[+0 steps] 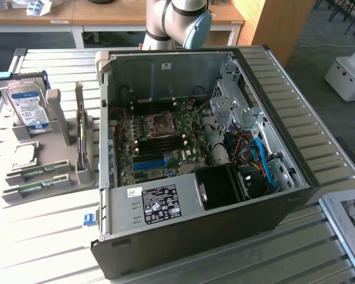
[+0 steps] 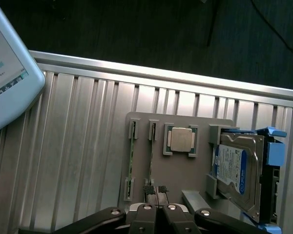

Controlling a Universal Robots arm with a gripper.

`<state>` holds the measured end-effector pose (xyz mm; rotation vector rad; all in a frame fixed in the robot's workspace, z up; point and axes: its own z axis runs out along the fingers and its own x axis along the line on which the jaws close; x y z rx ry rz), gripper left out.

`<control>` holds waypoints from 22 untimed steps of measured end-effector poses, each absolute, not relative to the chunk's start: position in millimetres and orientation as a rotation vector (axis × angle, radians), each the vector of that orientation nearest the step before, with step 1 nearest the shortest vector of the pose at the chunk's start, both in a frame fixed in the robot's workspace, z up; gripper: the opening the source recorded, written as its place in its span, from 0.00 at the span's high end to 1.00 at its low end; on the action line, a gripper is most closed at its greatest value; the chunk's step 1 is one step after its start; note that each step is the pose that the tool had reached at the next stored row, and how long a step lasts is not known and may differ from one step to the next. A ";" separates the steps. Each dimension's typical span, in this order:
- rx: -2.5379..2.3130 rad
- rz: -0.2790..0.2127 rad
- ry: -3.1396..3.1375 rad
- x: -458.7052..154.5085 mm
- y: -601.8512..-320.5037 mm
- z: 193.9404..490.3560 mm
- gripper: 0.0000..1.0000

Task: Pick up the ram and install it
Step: 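Pick up the ram and move it above insertion slot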

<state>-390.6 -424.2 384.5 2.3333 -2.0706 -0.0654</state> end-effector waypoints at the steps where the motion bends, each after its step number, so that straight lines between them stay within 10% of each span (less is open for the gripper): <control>1: 2.333 -0.065 -2.071 -390.6 -424.2 384.4 0.90; 22: 2.333 -0.065 -2.071 -390.6 -424.5 384.5 0.70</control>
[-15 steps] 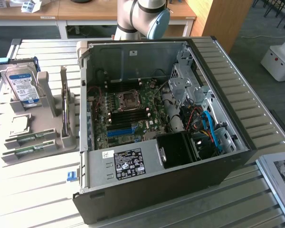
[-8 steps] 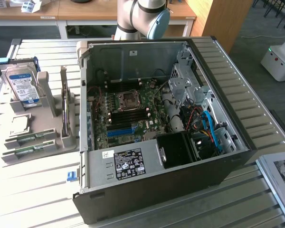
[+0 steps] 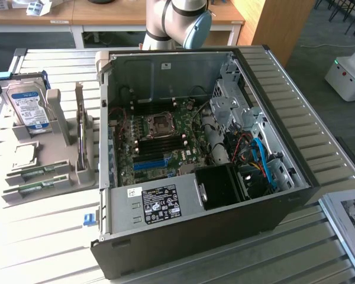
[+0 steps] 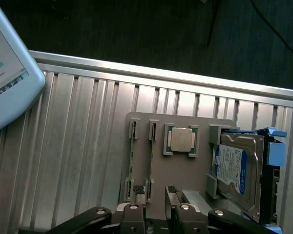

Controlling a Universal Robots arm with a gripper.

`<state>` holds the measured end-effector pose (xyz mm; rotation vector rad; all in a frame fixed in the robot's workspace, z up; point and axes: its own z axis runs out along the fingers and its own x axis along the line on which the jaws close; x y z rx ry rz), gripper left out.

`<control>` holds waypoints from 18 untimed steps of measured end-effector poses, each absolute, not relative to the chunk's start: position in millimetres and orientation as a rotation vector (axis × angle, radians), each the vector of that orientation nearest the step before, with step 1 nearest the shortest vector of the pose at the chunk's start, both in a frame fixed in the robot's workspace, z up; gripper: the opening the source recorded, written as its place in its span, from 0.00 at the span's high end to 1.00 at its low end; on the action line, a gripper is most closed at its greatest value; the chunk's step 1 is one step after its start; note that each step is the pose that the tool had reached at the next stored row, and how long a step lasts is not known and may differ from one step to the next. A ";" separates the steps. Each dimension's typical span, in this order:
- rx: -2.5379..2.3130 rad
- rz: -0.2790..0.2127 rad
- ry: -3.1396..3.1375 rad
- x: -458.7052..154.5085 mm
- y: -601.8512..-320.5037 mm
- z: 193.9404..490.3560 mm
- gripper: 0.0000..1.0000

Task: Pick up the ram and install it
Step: 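Pick up the ram and move it above insertion slot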

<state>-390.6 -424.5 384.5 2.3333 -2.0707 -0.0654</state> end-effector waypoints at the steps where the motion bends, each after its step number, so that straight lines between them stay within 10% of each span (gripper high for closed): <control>1: 2.333 -0.065 -2.071 -390.6 -424.4 384.4 0.70; 18: 2.334 -0.065 -2.071 -390.6 -424.5 361.7 0.70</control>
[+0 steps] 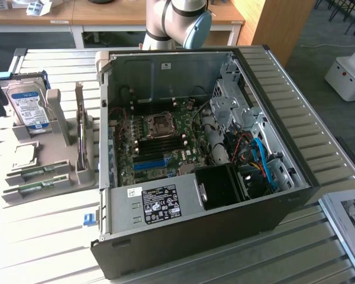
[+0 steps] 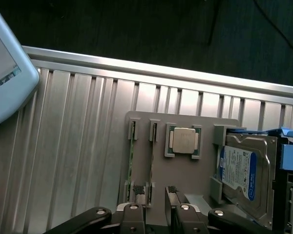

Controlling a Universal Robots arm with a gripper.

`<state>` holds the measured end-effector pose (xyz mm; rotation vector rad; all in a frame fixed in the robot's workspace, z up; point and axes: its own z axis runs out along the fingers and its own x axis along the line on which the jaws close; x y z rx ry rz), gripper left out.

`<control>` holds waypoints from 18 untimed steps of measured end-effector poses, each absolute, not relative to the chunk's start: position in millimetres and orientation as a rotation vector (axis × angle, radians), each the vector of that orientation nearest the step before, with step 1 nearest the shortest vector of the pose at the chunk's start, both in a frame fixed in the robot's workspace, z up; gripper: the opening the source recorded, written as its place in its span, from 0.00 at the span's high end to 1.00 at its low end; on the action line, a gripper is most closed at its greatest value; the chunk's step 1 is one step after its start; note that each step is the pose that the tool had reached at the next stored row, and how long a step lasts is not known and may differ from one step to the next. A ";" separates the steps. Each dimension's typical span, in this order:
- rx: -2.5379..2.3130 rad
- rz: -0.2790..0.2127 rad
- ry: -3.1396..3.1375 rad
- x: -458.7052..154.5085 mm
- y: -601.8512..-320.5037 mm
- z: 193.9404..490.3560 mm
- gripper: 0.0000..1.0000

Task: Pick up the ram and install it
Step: 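Pick up the ram and move it above insertion slot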

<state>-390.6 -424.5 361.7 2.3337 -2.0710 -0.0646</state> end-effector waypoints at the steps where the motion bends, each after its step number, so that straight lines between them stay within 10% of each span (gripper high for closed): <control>1: 2.334 -0.065 -2.071 -390.6 -424.5 359.9 0.70; 18: 2.334 -0.064 -2.071 -390.6 -424.5 329.0 0.70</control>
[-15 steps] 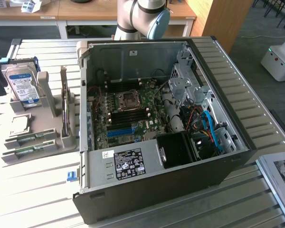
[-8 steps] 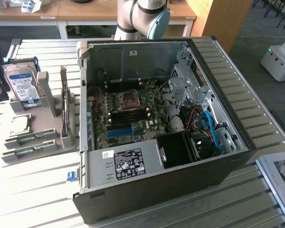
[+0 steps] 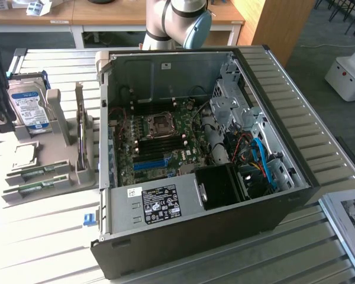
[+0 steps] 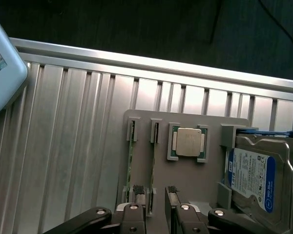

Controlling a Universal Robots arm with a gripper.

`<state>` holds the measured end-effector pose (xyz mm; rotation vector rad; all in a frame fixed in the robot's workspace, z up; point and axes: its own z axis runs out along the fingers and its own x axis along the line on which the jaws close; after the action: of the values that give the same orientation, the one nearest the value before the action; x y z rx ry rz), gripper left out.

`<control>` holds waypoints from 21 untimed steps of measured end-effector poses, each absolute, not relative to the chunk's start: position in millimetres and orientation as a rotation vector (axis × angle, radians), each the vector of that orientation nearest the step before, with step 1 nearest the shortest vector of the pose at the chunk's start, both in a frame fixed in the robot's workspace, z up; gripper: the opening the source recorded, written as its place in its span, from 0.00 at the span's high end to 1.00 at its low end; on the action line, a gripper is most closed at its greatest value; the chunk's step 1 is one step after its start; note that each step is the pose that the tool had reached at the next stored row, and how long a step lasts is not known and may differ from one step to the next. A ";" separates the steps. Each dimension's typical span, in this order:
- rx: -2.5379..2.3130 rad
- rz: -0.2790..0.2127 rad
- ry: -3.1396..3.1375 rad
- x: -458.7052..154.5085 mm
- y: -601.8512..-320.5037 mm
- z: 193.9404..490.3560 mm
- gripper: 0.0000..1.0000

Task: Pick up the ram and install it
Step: 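Pick up the ram and move it above insertion slot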

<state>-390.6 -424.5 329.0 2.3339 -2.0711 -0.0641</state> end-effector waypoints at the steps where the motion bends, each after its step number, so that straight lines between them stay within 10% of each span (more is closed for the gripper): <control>1: 2.334 -0.064 -2.071 -390.6 -424.5 327.2 0.70; 21: 2.334 -0.063 -2.072 -390.6 -424.5 288.9 0.70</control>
<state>-390.6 -424.5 288.9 2.3343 -2.0715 -0.0632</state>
